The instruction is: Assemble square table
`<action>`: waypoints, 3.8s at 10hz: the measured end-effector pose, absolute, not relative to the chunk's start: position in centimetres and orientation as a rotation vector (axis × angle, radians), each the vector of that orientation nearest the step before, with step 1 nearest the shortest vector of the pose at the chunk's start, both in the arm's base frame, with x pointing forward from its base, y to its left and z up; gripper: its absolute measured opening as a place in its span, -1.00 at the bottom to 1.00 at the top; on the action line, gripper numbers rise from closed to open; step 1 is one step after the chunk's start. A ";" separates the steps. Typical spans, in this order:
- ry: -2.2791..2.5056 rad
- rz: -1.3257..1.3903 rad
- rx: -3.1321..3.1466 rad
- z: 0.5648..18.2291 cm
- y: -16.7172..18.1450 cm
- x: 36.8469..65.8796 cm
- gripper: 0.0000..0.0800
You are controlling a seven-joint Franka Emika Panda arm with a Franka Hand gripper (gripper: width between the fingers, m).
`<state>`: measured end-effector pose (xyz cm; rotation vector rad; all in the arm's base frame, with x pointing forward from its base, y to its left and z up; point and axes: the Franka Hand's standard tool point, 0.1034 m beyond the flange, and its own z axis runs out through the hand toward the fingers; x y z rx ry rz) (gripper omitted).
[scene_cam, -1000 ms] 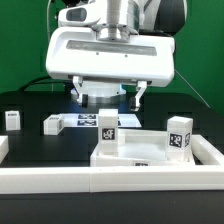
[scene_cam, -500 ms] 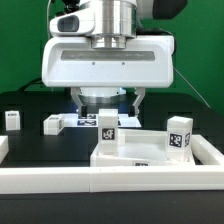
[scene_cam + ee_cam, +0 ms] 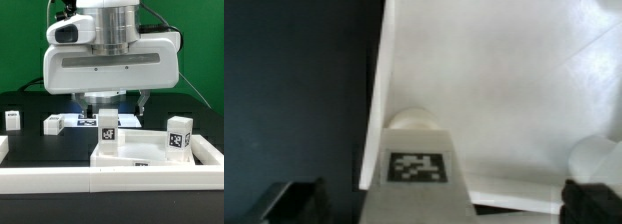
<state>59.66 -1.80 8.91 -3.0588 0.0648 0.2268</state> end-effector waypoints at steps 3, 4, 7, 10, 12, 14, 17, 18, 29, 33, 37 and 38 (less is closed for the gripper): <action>0.066 0.223 -3.062 8.8 -2.5 60.2 0.62; 0.066 0.219 -3.062 8.9 -2.5 60.4 0.62; 0.066 0.200 -3.066 8.9 -2.6 60.6 0.32; 0.067 0.200 -3.066 8.9 -2.6 60.6 -0.28; 0.067 0.200 -3.066 8.9 -2.6 60.6 -0.28; 0.135 0.196 -3.063 8.9 -2.7 60.6 -0.28; 0.529 0.158 -3.037 8.9 -2.8 60.3 -0.28; 0.603 0.139 -3.028 8.9 -2.7 60.4 -0.28; 1.668 0.007 -2.600 8.8 -1.4 61.2 0.35; 1.261 -0.023 -2.819 8.9 -1.5 61.5 0.61; 0.775 -0.042 -2.993 8.8 -1.5 61.5 0.62; 0.710 -0.044 -3.010 8.8 -1.5 61.5 0.62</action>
Offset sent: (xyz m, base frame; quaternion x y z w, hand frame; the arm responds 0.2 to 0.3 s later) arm 0.0135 -0.0098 0.0054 -0.0192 0.0004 -0.0055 0.9998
